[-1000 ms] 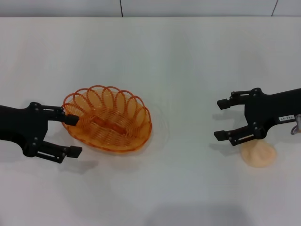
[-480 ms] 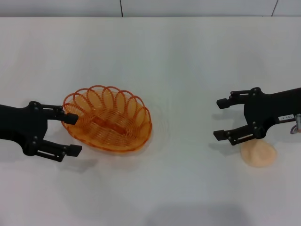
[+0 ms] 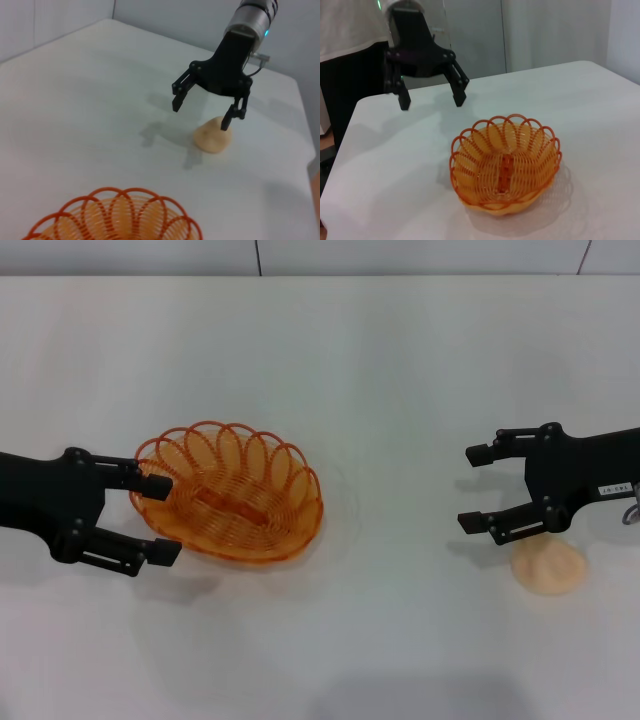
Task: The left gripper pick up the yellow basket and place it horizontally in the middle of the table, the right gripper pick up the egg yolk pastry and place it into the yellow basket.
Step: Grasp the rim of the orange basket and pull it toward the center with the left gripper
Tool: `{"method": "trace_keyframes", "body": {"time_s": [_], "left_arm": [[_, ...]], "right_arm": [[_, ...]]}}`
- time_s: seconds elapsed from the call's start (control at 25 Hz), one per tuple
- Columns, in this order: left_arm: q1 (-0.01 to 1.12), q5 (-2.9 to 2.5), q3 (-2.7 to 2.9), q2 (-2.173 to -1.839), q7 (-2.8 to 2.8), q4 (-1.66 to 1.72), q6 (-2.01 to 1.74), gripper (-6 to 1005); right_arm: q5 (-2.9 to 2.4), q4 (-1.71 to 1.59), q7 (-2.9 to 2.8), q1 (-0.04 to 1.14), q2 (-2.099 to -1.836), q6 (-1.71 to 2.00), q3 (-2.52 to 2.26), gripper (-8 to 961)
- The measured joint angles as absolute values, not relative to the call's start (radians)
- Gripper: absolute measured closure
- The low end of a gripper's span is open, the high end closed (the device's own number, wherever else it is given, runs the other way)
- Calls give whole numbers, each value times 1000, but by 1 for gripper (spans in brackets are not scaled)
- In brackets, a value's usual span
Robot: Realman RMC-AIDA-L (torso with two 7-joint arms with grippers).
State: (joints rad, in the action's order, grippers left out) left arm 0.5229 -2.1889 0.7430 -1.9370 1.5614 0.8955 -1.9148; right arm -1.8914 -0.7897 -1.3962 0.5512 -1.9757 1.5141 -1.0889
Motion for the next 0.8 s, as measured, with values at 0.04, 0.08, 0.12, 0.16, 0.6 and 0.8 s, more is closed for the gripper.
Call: {"method": "trace_keyframes", "body": {"time_s": [0.04, 0.08, 0.12, 0.16, 0.6, 0.8], "left_arm": [[523, -2189, 744, -1940, 1594, 916, -1925, 142], [522, -2191, 746, -1944, 1628, 937, -1933, 142], [521, -2195, 747, -1949, 1680, 968, -1936, 142], [521, -2197, 747, -1950, 1743, 998, -1936, 142], [590, -2353, 743, -1894, 2324, 1194, -1906, 152], [669, -2562, 744, -1888, 2428, 1178, -1849, 152]], "right_arm": [[-1891, -791, -1395, 550, -1976, 1514, -1088, 82], [-1891, -793, -1393, 548, -1976, 1514, -1088, 82], [-1891, -796, -1389, 545, -1976, 1514, -1088, 82], [-1890, -799, -1385, 543, -1976, 1514, -1088, 82], [-1867, -804, -1337, 535, -1984, 1514, -1088, 82], [-1866, -804, -1319, 536, -1997, 1514, -1087, 82]]}}
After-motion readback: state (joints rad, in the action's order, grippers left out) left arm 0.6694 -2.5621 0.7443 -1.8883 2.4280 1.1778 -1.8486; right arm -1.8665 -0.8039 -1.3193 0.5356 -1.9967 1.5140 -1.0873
